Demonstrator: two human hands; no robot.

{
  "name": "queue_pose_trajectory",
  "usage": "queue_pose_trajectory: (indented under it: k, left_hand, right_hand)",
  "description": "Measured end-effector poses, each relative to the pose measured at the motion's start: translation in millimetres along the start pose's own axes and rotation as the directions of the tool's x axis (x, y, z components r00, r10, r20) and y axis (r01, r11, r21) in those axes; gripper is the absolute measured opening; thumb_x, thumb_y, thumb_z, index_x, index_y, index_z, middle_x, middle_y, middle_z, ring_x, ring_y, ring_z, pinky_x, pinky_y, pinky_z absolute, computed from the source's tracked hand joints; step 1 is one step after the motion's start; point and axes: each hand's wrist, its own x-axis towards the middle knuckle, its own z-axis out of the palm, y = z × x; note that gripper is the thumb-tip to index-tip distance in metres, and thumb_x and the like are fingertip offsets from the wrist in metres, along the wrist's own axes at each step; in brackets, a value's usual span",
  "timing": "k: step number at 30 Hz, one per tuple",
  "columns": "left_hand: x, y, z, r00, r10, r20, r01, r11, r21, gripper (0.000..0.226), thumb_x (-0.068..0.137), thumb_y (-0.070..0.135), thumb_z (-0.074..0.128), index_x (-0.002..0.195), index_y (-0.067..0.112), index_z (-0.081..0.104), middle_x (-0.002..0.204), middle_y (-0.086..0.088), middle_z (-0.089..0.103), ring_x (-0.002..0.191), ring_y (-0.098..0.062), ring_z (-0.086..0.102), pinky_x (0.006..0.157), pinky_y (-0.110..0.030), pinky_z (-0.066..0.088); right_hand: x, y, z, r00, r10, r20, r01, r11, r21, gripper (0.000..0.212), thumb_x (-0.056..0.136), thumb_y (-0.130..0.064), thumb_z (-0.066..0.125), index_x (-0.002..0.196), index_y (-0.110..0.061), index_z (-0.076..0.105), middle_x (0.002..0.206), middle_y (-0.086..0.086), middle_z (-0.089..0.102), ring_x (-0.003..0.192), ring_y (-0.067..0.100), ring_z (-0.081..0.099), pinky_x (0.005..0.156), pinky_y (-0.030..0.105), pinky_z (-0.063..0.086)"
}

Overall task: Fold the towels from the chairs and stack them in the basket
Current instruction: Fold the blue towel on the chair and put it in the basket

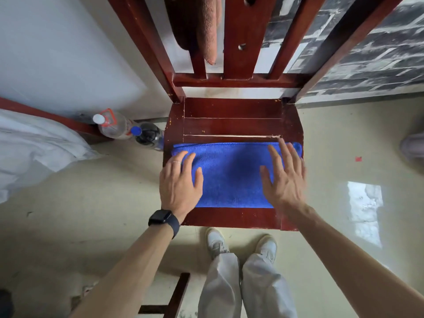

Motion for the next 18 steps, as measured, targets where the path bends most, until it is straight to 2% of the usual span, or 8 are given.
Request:
queue_pose_trajectory:
  k: [1,3,5,6,12,15,17,18]
  left_hand:
    - [-1.1,1.1,9.5,0.997,0.018,0.081,-0.022,0.999,0.050,0.052,0.098,0.039,0.041,0.143,0.014,0.050,0.148,-0.007,0.048,0.136,-0.030,0.045,0.107,-0.048,0.038]
    - [3.9,-6.1,24.7,0.979,-0.049,0.196,0.026,0.993,0.119,0.059,0.100,0.044,0.027,0.155,0.023,0.030,0.163,0.003,0.025,0.150,-0.023,0.023,0.116,-0.055,0.022]
    - [9.8,-18.4,36.0,0.974,-0.071,0.215,0.039,0.988,0.149,0.060,0.101,0.047,0.020,0.159,0.030,0.013,0.166,0.011,0.007,0.153,-0.017,0.008,0.119,-0.057,0.012]
    - [10.4,-23.2,39.6,0.977,-0.050,0.209,0.016,0.987,0.161,0.061,0.101,0.047,0.020,0.159,0.031,0.011,0.166,0.011,0.005,0.153,-0.016,0.006,0.119,-0.057,0.010]
    - [3.3,-23.7,37.0,0.996,0.007,0.089,-0.026,0.976,0.215,0.060,0.101,0.045,0.027,0.158,0.030,0.016,0.167,0.000,0.008,0.154,-0.021,0.005,0.121,-0.057,0.008]
    - [-9.4,-8.0,33.1,0.988,0.126,0.088,-0.142,0.967,0.212,0.061,0.100,0.045,0.031,0.158,0.028,0.021,0.166,-0.003,0.011,0.154,-0.025,0.009,0.121,-0.056,0.008]
    - [-11.7,-6.0,39.7,0.979,0.143,0.147,-0.174,0.959,0.224,0.061,0.099,0.046,0.032,0.157,0.030,0.021,0.166,-0.001,0.011,0.153,-0.025,0.010,0.119,-0.059,0.014]
    - [-7.9,-7.7,42.9,0.978,0.124,0.168,-0.162,0.959,0.233,0.061,0.099,0.045,0.033,0.157,0.032,0.021,0.166,0.000,0.012,0.153,-0.024,0.010,0.119,-0.060,0.015]
  right_hand:
    - [2.3,-2.2,8.7,0.998,-0.019,0.059,0.022,0.999,-0.046,0.061,0.099,-0.045,0.041,0.155,-0.021,0.035,0.166,0.004,0.024,0.154,0.026,0.018,0.120,0.050,0.018]
    - [4.1,5.4,24.5,0.991,0.020,0.130,-0.007,0.995,-0.100,0.066,0.101,-0.052,0.030,0.160,-0.025,0.021,0.169,0.000,0.011,0.156,0.020,0.006,0.123,0.056,0.009]
    - [5.2,19.4,34.5,0.989,0.052,0.136,-0.037,0.993,-0.110,0.067,0.101,-0.058,0.025,0.161,-0.030,0.012,0.170,-0.005,0.004,0.156,0.017,0.001,0.122,0.059,0.007]
    - [5.3,24.9,37.0,0.989,0.045,0.138,-0.029,0.993,-0.116,0.068,0.101,-0.060,0.024,0.161,-0.031,0.011,0.170,-0.006,0.003,0.156,0.017,0.001,0.122,0.060,0.007]
    - [6.5,23.0,31.4,0.993,0.051,0.104,-0.038,0.992,-0.119,0.068,0.099,-0.060,0.028,0.160,-0.033,0.014,0.170,0.000,0.005,0.156,0.020,0.001,0.119,0.061,-0.001]
    - [15.8,30.3,21.3,0.992,0.052,0.115,-0.038,0.993,-0.116,0.064,0.102,-0.053,0.028,0.161,-0.032,0.011,0.170,-0.001,0.005,0.156,0.019,-0.001,0.120,0.060,-0.004]
    - [20.7,35.6,13.2,0.993,0.011,0.117,0.004,0.992,-0.125,0.060,0.103,-0.042,0.037,0.159,-0.031,0.021,0.167,-0.002,0.019,0.155,0.020,0.010,0.120,0.062,0.005]
    - [21.5,37.6,9.2,0.996,0.001,0.088,0.010,0.992,-0.129,0.058,0.100,-0.037,0.044,0.156,-0.029,0.031,0.160,0.000,0.031,0.150,0.023,0.022,0.119,0.061,0.011]
